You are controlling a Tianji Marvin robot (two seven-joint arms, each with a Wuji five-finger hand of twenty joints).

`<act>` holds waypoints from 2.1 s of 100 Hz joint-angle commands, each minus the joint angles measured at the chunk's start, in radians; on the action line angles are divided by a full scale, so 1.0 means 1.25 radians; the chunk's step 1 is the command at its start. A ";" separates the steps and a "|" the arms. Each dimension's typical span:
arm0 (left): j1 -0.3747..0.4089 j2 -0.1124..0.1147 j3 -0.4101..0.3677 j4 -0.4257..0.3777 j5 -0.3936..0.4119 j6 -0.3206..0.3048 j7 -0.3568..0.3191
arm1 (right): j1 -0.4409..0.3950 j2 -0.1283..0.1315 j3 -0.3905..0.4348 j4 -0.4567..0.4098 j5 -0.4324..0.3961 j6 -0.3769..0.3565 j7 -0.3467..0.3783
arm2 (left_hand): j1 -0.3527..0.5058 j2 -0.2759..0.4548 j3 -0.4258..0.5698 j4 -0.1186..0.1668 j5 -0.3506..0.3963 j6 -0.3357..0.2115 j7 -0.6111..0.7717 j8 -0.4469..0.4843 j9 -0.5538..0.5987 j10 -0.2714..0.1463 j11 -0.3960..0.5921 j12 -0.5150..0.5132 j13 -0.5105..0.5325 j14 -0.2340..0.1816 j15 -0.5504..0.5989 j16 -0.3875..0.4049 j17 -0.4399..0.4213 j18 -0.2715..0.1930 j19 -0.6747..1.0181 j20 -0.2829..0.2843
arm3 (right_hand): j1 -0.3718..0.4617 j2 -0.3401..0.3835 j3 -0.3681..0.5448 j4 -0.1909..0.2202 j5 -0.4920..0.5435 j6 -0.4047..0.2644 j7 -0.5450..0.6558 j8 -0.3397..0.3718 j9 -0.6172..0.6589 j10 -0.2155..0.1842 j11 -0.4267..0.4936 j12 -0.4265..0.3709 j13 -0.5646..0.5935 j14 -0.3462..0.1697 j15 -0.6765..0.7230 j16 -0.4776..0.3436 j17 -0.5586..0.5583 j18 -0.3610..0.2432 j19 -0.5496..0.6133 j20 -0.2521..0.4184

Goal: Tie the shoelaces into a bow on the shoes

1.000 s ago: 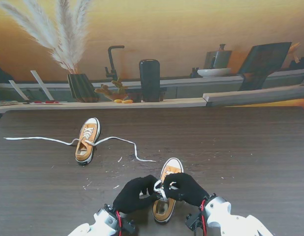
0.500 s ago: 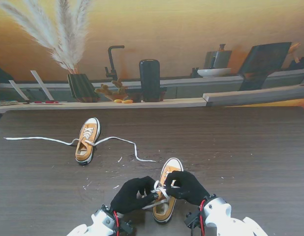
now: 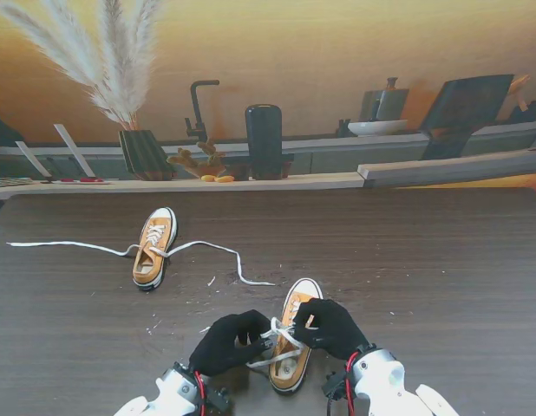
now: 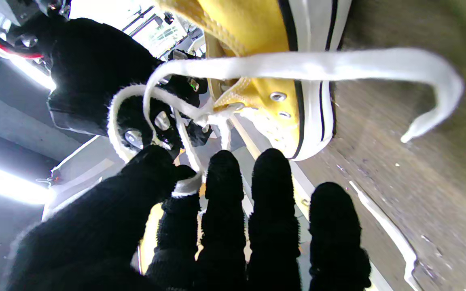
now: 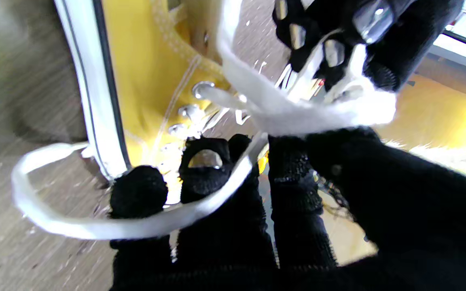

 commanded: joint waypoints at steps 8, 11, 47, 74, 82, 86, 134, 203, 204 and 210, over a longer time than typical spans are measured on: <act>0.008 0.005 -0.004 -0.008 -0.004 0.010 -0.020 | 0.001 -0.005 -0.002 0.003 -0.017 0.017 -0.006 | 0.011 0.003 -0.017 -0.021 0.019 -0.138 -0.001 0.006 0.001 0.002 -0.012 -0.009 -0.005 -0.002 -0.005 0.022 -0.011 -0.022 -0.007 0.018 | 0.038 0.015 -0.017 0.001 -0.024 -0.006 0.008 0.000 -0.030 -0.003 -0.005 -0.014 -0.007 0.002 -0.007 0.025 -0.009 -0.007 -0.005 -0.008; 0.009 0.005 -0.004 -0.008 -0.004 0.011 -0.020 | 0.001 -0.005 -0.002 0.004 -0.024 0.020 -0.010 | 0.011 0.003 -0.017 -0.021 0.019 -0.138 -0.001 0.005 0.001 0.001 -0.013 -0.009 -0.005 -0.002 -0.005 0.022 -0.011 -0.023 -0.007 0.018 | 0.037 0.017 -0.017 0.001 -0.026 -0.006 0.009 0.002 -0.031 -0.003 -0.005 -0.014 -0.008 0.001 -0.009 0.025 -0.009 -0.007 -0.006 -0.009; 0.012 0.009 -0.006 -0.018 -0.001 0.029 -0.031 | -0.009 -0.015 -0.003 0.006 -0.075 0.047 -0.071 | -0.004 0.014 -0.040 -0.008 0.007 -0.151 -0.005 -0.006 -0.011 -0.002 -0.014 -0.019 -0.009 -0.012 -0.011 0.021 -0.013 -0.028 -0.010 0.019 | 0.043 0.036 -0.023 0.000 -0.056 0.022 0.031 0.015 -0.051 0.006 0.009 -0.016 -0.013 0.006 -0.018 0.025 -0.021 -0.005 -0.013 -0.010; 0.017 0.011 -0.012 -0.024 0.000 0.042 -0.037 | -0.022 -0.022 -0.004 0.009 -0.131 0.057 -0.133 | 0.002 0.021 -0.070 0.010 0.004 -0.152 0.000 -0.021 -0.020 0.001 -0.004 -0.037 -0.011 -0.013 -0.014 0.021 -0.014 -0.029 -0.011 0.019 | 0.039 0.034 -0.018 -0.001 -0.060 0.019 0.041 0.008 -0.050 0.006 0.016 -0.018 -0.013 0.004 -0.019 0.025 -0.021 -0.004 -0.015 -0.011; 0.018 0.011 -0.014 -0.025 -0.002 0.044 -0.038 | -0.026 -0.023 -0.002 0.008 -0.137 0.059 -0.143 | 0.006 0.021 -0.070 0.011 0.006 -0.148 0.001 -0.022 -0.019 0.002 -0.003 -0.038 -0.011 -0.013 -0.014 0.021 -0.013 -0.029 -0.011 0.019 | 0.042 0.035 -0.020 -0.001 -0.059 0.018 0.043 0.004 -0.047 0.006 0.017 -0.020 -0.011 0.005 -0.021 0.025 -0.019 -0.003 -0.015 -0.011; 0.019 0.012 -0.015 -0.027 -0.002 0.047 -0.041 | -0.027 -0.024 -0.001 0.009 -0.143 0.062 -0.149 | 0.007 0.020 -0.071 0.010 0.007 -0.146 0.001 -0.024 -0.019 0.002 -0.003 -0.038 -0.011 -0.013 -0.014 0.021 -0.013 -0.028 -0.011 0.019 | 0.041 0.035 -0.022 -0.002 -0.059 0.017 0.043 0.003 -0.047 0.006 0.017 -0.020 -0.011 0.005 -0.021 0.025 -0.019 -0.003 -0.015 -0.011; 0.043 0.016 -0.040 -0.038 -0.007 0.050 -0.059 | -0.044 -0.038 0.000 0.017 -0.181 0.112 -0.226 | 0.025 0.019 -0.079 -0.001 0.034 -0.129 -0.004 -0.045 -0.009 0.010 -0.004 -0.047 -0.009 -0.001 -0.022 0.018 -0.016 -0.020 -0.014 0.019 | 0.041 0.033 -0.018 -0.001 -0.057 0.020 0.046 -0.001 -0.040 0.010 0.020 -0.025 0.003 0.020 -0.031 0.020 -0.012 0.007 -0.017 -0.015; 0.069 0.014 -0.077 -0.050 0.008 0.080 -0.038 | -0.058 -0.050 0.003 0.020 -0.189 0.173 -0.273 | 0.034 0.025 -0.069 -0.019 0.040 -0.107 -0.001 -0.051 -0.004 0.012 -0.009 -0.038 -0.007 0.001 -0.023 0.020 -0.016 -0.014 -0.015 0.021 | 0.044 0.028 -0.009 -0.002 -0.051 0.027 0.045 -0.002 -0.035 0.018 0.022 -0.032 0.047 0.115 -0.195 -0.068 -0.031 0.037 -0.067 -0.045; 0.069 0.014 -0.078 -0.051 0.008 0.081 -0.038 | -0.058 -0.050 0.003 0.021 -0.189 0.174 -0.273 | 0.040 0.027 -0.077 -0.022 0.039 -0.105 0.000 -0.053 -0.004 0.012 -0.009 -0.038 -0.007 0.002 -0.023 0.020 -0.016 -0.014 -0.015 0.021 | 0.043 0.028 -0.009 -0.002 -0.051 0.027 0.045 -0.002 -0.035 0.018 0.023 -0.032 0.048 0.115 -0.196 -0.069 -0.031 0.037 -0.067 -0.045; 0.071 0.015 -0.079 -0.053 0.014 0.085 -0.038 | -0.059 -0.051 0.005 0.021 -0.188 0.177 -0.275 | 0.044 0.032 -0.088 -0.025 0.036 -0.102 0.000 -0.056 -0.005 0.011 -0.010 -0.039 -0.008 0.000 -0.024 0.020 -0.017 -0.014 -0.015 0.021 | 0.043 0.028 -0.010 -0.003 -0.051 0.027 0.045 -0.002 -0.034 0.018 0.023 -0.032 0.049 0.115 -0.199 -0.070 -0.032 0.037 -0.068 -0.046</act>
